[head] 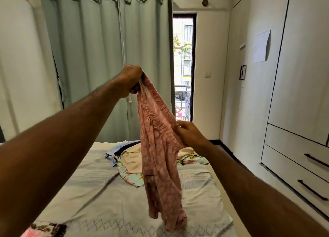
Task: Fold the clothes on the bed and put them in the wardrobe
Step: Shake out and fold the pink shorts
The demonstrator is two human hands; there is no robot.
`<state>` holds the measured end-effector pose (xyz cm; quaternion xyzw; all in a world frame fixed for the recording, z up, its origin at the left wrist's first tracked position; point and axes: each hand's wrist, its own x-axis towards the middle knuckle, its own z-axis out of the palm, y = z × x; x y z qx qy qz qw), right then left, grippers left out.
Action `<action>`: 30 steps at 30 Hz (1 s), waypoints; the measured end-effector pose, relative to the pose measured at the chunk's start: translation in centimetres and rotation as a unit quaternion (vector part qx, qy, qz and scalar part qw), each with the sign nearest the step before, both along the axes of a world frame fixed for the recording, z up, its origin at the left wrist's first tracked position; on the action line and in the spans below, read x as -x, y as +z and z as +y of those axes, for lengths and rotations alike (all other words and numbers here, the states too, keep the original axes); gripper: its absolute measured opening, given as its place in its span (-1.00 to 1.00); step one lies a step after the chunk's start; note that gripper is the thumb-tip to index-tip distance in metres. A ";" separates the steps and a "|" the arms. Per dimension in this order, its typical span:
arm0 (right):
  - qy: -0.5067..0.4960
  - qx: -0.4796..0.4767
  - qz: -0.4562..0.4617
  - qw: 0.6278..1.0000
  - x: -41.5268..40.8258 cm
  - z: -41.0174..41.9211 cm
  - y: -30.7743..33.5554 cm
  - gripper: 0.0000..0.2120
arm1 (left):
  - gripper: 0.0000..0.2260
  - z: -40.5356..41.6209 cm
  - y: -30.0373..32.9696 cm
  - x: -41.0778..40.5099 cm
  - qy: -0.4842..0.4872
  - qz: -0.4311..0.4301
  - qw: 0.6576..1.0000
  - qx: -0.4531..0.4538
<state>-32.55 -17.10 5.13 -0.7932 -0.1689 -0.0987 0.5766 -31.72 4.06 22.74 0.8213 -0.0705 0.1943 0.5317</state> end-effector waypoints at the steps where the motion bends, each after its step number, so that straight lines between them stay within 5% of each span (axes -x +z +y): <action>1: -0.011 -0.032 0.006 0.999 -0.1 -0.5 0.3 -0.80 | -0.76 0.5 -0.1 -0.2 0.009 -0.004 1.000 -0.001; 5: -0.105 0.125 -0.032 0.986 -0.5 -3.6 1.8 -0.91 | -0.78 3.2 -1.6 -1.3 0.064 -0.041 0.992 -0.103; 9: -0.115 0.208 0.045 0.970 -0.2 -7.5 4.3 -0.90 | -0.86 6.7 -5.1 -2.3 0.062 0.016 0.981 -0.182; 15: -0.058 0.338 0.015 0.939 -0.5 -9.0 7.8 -0.89 | -0.80 7.9 -9.2 -3.6 -0.038 0.085 0.965 -0.246; 18: -0.025 0.385 0.079 0.919 -0.9 -9.5 7.5 -0.88 | -0.75 7.9 -10.2 -3.8 -0.129 0.141 0.943 -0.274; 24: 0.123 0.315 0.265 0.903 -0.9 -12.2 5.3 -0.91 | -0.72 8.6 -12.2 -3.2 -0.324 0.357 0.837 -0.258; 27: 0.159 0.243 0.316 0.903 -2.5 -13.1 4.3 -0.88 | -0.63 8.2 -13.3 -4.3 -0.324 0.365 0.842 -0.231; 30: 0.097 0.276 0.344 0.892 -5.4 -12.4 0.8 -0.87 | -0.60 7.0 -16.2 -7.4 -0.260 0.322 0.851 -0.323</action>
